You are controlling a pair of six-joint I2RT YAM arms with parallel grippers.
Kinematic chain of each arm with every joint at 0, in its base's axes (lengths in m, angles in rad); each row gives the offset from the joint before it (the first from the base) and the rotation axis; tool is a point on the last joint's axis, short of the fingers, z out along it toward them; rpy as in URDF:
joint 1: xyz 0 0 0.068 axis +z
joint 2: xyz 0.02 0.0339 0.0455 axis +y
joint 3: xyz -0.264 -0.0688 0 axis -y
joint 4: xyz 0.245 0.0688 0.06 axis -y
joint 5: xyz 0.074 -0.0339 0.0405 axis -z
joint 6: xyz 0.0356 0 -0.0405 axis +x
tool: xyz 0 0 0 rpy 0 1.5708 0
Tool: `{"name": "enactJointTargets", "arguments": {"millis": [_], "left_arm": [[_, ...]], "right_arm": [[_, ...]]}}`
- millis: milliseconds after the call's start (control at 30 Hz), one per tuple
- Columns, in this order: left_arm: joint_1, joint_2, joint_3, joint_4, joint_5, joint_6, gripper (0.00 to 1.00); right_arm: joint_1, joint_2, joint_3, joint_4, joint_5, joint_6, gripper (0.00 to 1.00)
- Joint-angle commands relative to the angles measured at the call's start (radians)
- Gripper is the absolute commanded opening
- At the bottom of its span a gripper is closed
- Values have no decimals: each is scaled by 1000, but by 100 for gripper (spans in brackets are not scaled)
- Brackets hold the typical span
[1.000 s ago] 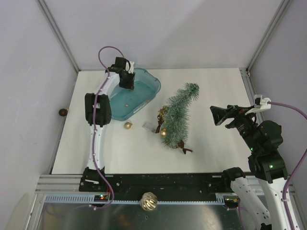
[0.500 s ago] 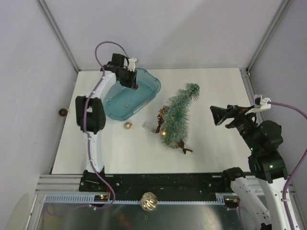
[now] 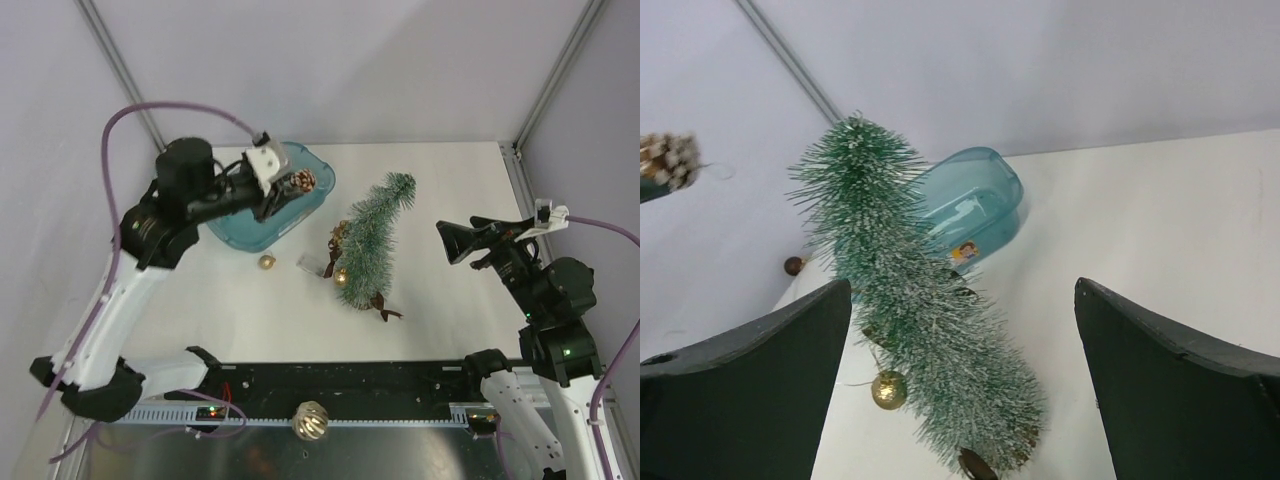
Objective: Decorate the small christmas tree
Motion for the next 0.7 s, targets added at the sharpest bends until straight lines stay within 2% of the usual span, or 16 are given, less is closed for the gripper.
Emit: {"name": "enactJointTargets", "arguments": {"millis": [0, 167, 667], "left_arm": [[-144, -85, -32, -16, -74, 117, 22], [-283, -116, 50, -18, -92, 138, 25], [-403, 96, 266, -20, -35, 192, 26]], "right_arm": [[5, -22, 12, 63, -64, 32, 98], [4, -30, 36, 73, -94, 52, 98], [4, -30, 38, -7, 3, 15, 98]]}}
